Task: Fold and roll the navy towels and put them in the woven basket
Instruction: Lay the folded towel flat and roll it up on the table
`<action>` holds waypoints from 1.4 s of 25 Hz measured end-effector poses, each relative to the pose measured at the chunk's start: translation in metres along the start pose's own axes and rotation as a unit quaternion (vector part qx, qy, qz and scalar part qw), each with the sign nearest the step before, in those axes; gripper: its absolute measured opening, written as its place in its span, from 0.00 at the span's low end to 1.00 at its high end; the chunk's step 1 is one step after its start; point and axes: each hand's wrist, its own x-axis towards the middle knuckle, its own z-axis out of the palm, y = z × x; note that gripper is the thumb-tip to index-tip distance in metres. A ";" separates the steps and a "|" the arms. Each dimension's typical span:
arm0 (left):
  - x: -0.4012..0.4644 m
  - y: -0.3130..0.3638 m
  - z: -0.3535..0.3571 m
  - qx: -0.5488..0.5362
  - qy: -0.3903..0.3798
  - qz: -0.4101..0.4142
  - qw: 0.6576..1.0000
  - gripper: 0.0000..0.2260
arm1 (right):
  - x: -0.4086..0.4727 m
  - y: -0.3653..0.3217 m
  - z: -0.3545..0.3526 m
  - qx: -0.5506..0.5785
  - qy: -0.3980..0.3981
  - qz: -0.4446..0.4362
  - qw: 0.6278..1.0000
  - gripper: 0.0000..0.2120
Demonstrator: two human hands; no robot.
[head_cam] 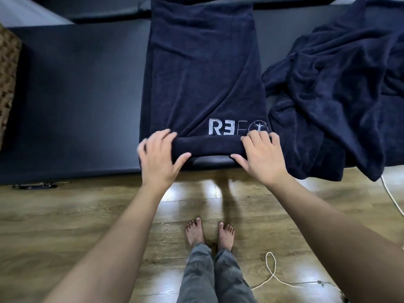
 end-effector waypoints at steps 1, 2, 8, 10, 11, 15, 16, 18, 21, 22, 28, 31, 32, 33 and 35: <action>-0.010 -0.002 -0.004 -0.006 0.009 -0.098 0.995 0.29 | -0.002 0.000 0.000 0.007 -0.005 0.006 1.000 0.25; -0.018 -0.002 -0.009 -0.025 0.021 -0.202 0.979 0.31 | -0.004 -0.001 0.000 0.013 -0.007 0.012 1.000 0.25; 0.021 0.007 -0.027 -0.244 -0.016 -0.523 0.816 0.17 | -0.005 -0.003 -0.004 0.027 -0.023 0.025 0.999 0.25; 0.038 0.005 -0.034 -0.399 0.008 -0.533 0.746 0.11 | -0.004 -0.002 -0.005 0.028 -0.025 0.021 0.999 0.25; 0.045 0.006 -0.038 -0.406 0.021 -0.516 0.754 0.09 | -0.004 -0.002 -0.005 0.027 -0.025 0.021 0.999 0.25; 0.045 0.030 -0.042 -0.188 0.067 -0.226 0.953 0.10 | -0.004 -0.002 -0.006 0.017 -0.032 0.020 0.999 0.25; 0.040 0.033 -0.040 -0.172 0.063 -0.144 0.972 0.12 | -0.004 -0.002 -0.006 0.016 -0.035 0.017 0.999 0.24; 0.033 0.033 -0.041 -0.245 0.021 -0.107 0.963 0.15 | -0.005 -0.002 -0.006 0.019 -0.034 0.016 0.999 0.24; 0.026 0.036 -0.045 -0.249 -0.131 -0.092 0.955 0.28 | -0.005 -0.004 -0.006 0.016 -0.037 0.018 0.999 0.24; 0.025 0.038 -0.041 -0.145 -0.174 -0.031 0.973 0.37 | -0.004 -0.005 -0.006 0.013 -0.040 0.020 0.999 0.24; 0.026 0.044 -0.019 0.036 -0.123 0.051 0.990 0.36 | -0.006 -0.005 -0.003 0.006 -0.030 0.006 1.000 0.22; 0.007 0.046 -0.012 0.014 -0.055 0.029 0.998 0.31 | -0.004 -0.005 -0.005 -0.003 -0.024 -0.001 1.000 0.19; 0.000 0.046 -0.010 -0.014 -0.049 0.017 0.999 0.33 | -0.004 -0.004 -0.005 -0.005 -0.020 -0.004 1.000 0.19; -0.006 0.045 -0.010 -0.056 -0.043 0.002 0.998 0.35 | -0.004 -0.003 -0.004 -0.007 -0.017 -0.008 1.000 0.18; -0.013 0.039 -0.010 -0.174 -0.028 -0.067 0.982 0.33 | -0.004 -0.001 -0.003 -0.010 -0.015 -0.016 1.000 0.18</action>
